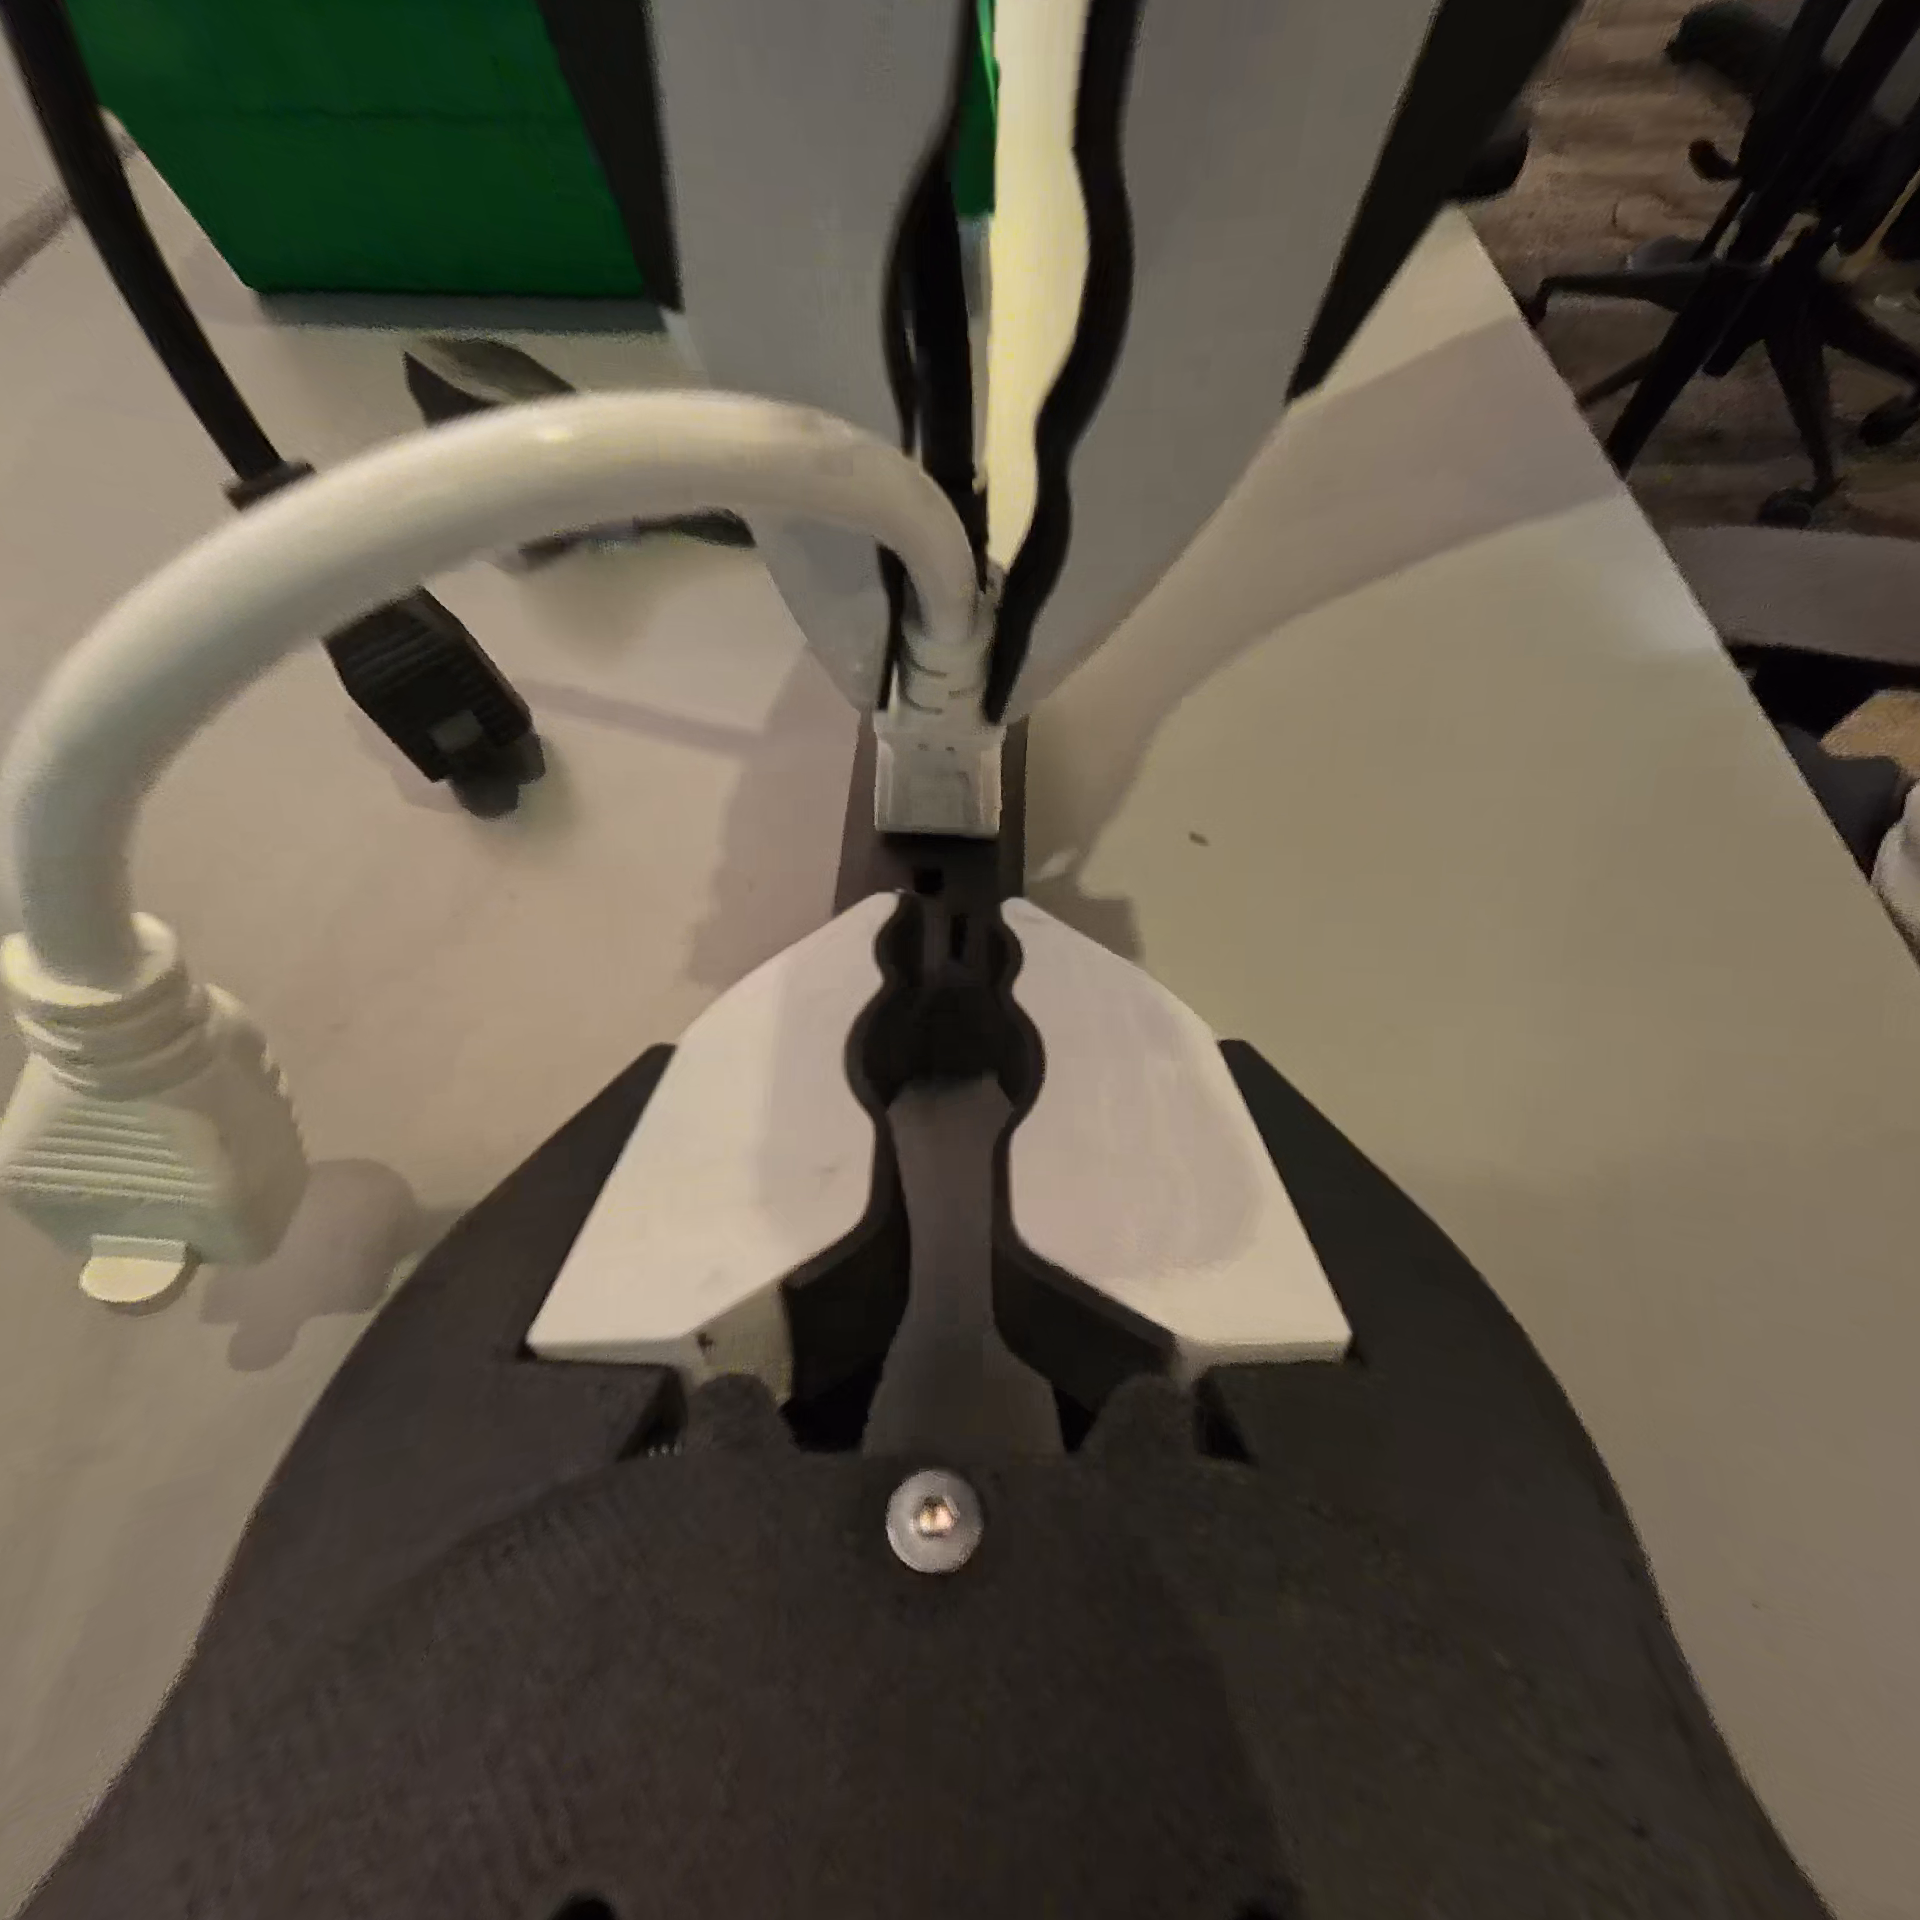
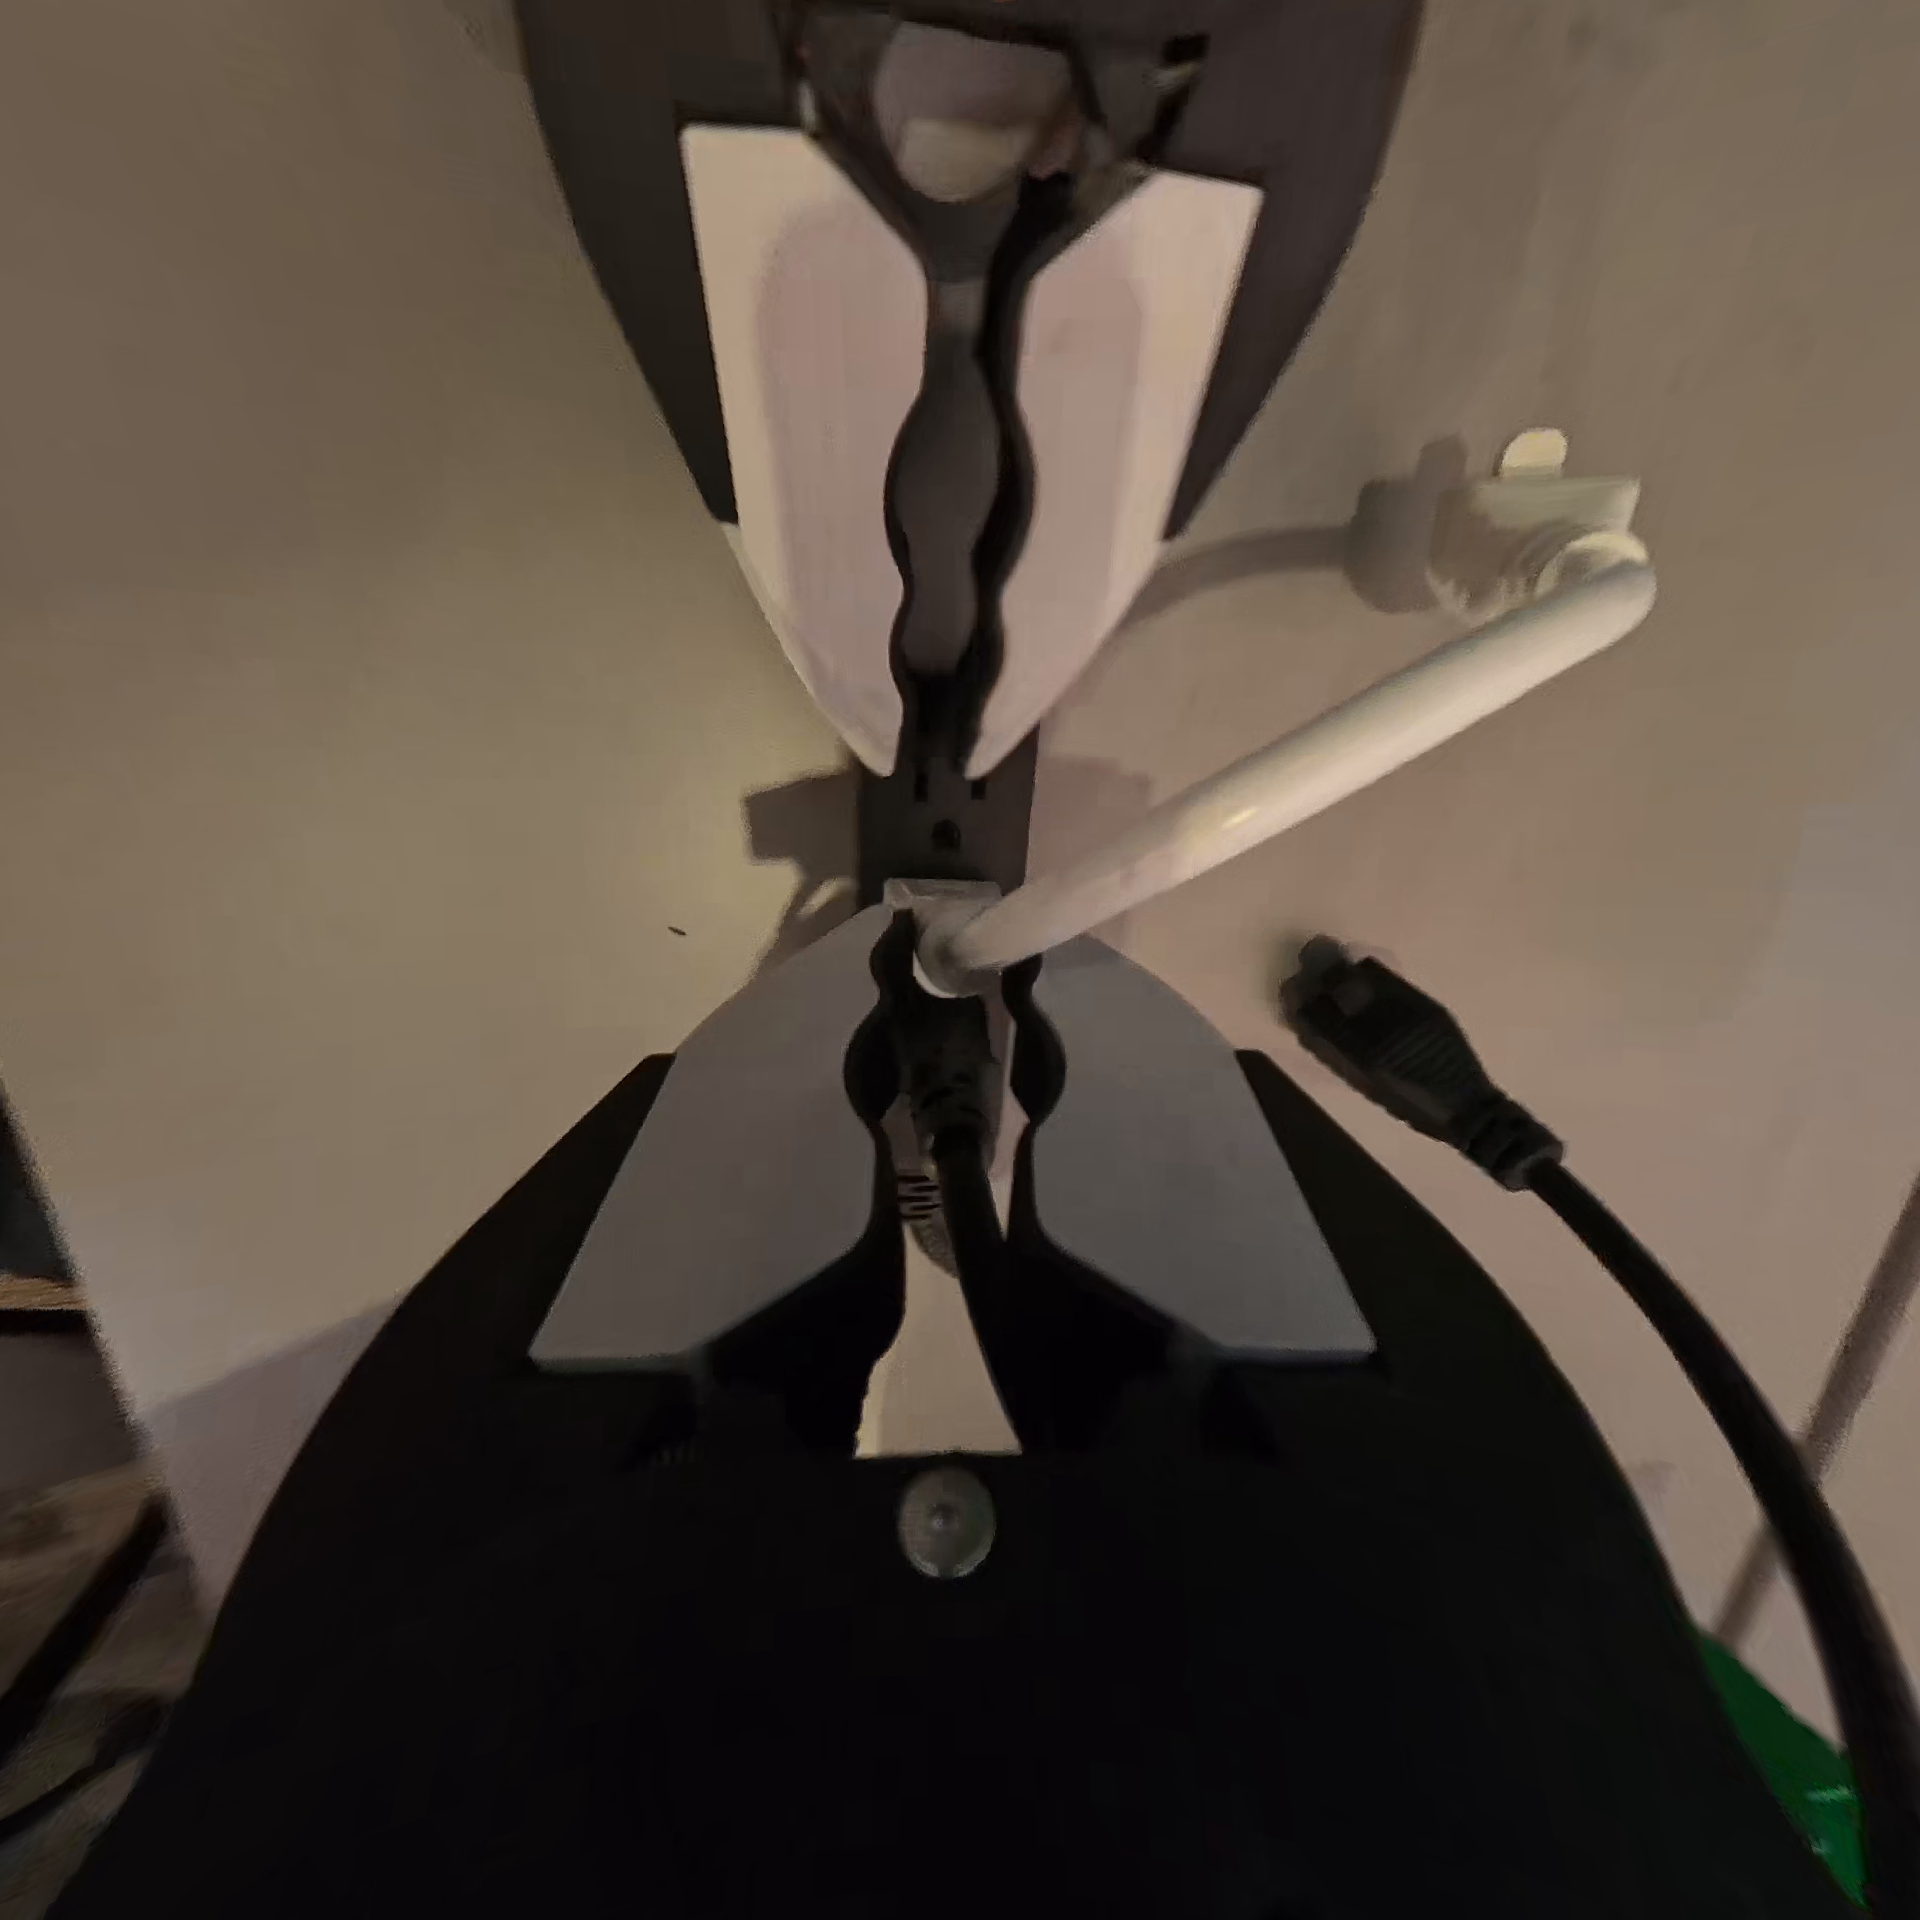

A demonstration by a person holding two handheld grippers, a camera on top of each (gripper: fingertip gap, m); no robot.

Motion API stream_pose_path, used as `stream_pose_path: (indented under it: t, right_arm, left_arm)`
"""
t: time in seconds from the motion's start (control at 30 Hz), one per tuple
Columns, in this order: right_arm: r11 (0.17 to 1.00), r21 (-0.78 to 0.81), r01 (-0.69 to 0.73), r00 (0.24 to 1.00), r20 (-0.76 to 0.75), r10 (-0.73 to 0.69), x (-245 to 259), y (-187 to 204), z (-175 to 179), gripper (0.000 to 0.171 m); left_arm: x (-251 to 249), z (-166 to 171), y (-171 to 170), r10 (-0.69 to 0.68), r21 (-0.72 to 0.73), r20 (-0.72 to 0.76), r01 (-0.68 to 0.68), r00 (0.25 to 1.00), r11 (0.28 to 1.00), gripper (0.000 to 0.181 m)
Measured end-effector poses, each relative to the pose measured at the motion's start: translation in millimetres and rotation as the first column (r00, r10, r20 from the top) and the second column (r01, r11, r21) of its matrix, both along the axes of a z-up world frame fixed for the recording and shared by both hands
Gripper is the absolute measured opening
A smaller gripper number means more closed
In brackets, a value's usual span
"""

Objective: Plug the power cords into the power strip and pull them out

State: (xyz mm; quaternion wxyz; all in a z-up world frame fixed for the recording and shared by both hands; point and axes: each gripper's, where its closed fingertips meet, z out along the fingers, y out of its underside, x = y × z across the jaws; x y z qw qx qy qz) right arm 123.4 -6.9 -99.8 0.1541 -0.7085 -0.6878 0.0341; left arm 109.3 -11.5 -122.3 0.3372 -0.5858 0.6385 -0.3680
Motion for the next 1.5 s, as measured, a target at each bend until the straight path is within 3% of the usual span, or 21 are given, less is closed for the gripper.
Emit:
stream_pose_path:
  t: [0.1, 0.27, 0.33, 0.43, 0.5, 0.57, 0.63, 0.7, 0.77, 0.8, 0.87, 1.0, 1.17, 1.33, 1.5]
  right_arm:
    - [0.982, 0.174, -0.071, 0.997, -0.023, 0.076, -3.2, 6.7, 7.6, 0.024]
    - [0.945, 0.318, -0.072, 0.971, -0.194, 0.139, -15.5, -6.4, 53.5, 0.036]
    - [0.933, 0.352, -0.077, 0.905, -0.367, 0.214, -17.4, -29.9, 88.9, 0.039]
    - [0.943, 0.333, -0.009, 0.718, -0.654, 0.238, 5.6, -60.2, 136.1, 0.036]
    - [0.975, 0.215, 0.063, 0.704, -0.702, 0.110, 39.8, -54.5, 116.3, 0.035]
    - [0.988, 0.048, 0.149, 0.755, -0.651, -0.082, 68.3, -35.7, 59.1, 0.036]
    - [0.978, -0.090, 0.190, 0.765, -0.611, -0.205, 74.8, -22.6, 6.1, 0.037]
    - [0.967, -0.178, 0.182, 0.740, -0.622, -0.254, 66.6, -16.7, -16.9, 0.035]
    - [0.972, -0.152, 0.177, 0.684, -0.691, -0.232, 55.9, -7.1, -10.3, 0.029]
    - [0.976, -0.149, 0.161, 0.677, -0.702, -0.219, 52.5, -6.0, -8.5, 0.013]
    - [0.975, -0.157, 0.158, 0.740, -0.635, -0.222, 55.2, -4.1, -22.4, 0.002]
    - [0.967, -0.213, 0.142, 0.773, -0.586, -0.243, 55.5, -7.9, -34.4, 0.002]
    - [0.985, -0.121, 0.119, 0.868, -0.470, -0.163, 56.4, -11.7, -35.7, 0.002]
    - [0.982, -0.142, 0.125, 0.885, -0.431, -0.175, 57.1, -11.5, -35.8, 0.002]
    - [0.982, -0.148, 0.122, 0.878, -0.445, -0.176, 57.2, -11.7, -35.6, 0.002]
  left_arm:
    - [7.6, 11.7, 0.3, 0.016, -0.022, 0.060, -0.014, 0.998, 1.000, 0.030]
    - [13.7, 23.6, 1.6, 0.037, -0.009, 0.125, -0.036, 0.992, 0.999, 0.031]
    - [14.4, 35.8, 5.1, 0.061, -0.038, 0.187, -0.054, 0.980, 0.998, 0.031]
    - [15.2, 45.0, 1.8, 0.052, -0.060, 0.216, -0.040, 0.975, 0.997, 0.030]
    - [19.8, 45.0, -0.4, 0.051, -0.052, 0.202, -0.041, 0.978, 0.998, 0.032]
    - [24.9, 44.4, -0.1, 0.063, -0.041, 0.191, -0.056, 0.980, 0.998, 0.033]
    - [28.5, 40.7, 3.1, 0.081, -0.015, 0.170, -0.080, 0.982, 0.997, 0.031]
    - [30.7, 34.2, 3.4, 0.079, 0.003, 0.138, -0.080, 0.987, 0.997, 0.027]
    - [32.9, 32.1, 2.5, 0.071, 0.005, 0.127, -0.073, 0.989, 0.997, 0.018]
    - [34.0, 32.6, 1.7, 0.068, 0.000, 0.127, -0.068, 0.990, 0.998, 0.014]
    - [36.2, 33.3, 2.8, 0.075, -0.004, 0.136, -0.075, 0.988, 0.997, 0.014]
    - [39.6, 31.4, -0.9, 0.046, -0.015, 0.123, -0.045, 0.991, 0.999, 0.014]
    - [41.6, 29.4, -0.4, 0.048, 0.063, 0.045, -0.050, 0.998, 0.997, 0.014]
    - [42.6, 27.2, 0.1, 0.069, 0.067, -0.032, -0.067, 0.997, 0.996, 0.015]
    - [42.6, 26.6, -0.7, 0.068, 0.017, -0.005, -0.067, 0.998, 0.998, 0.015]
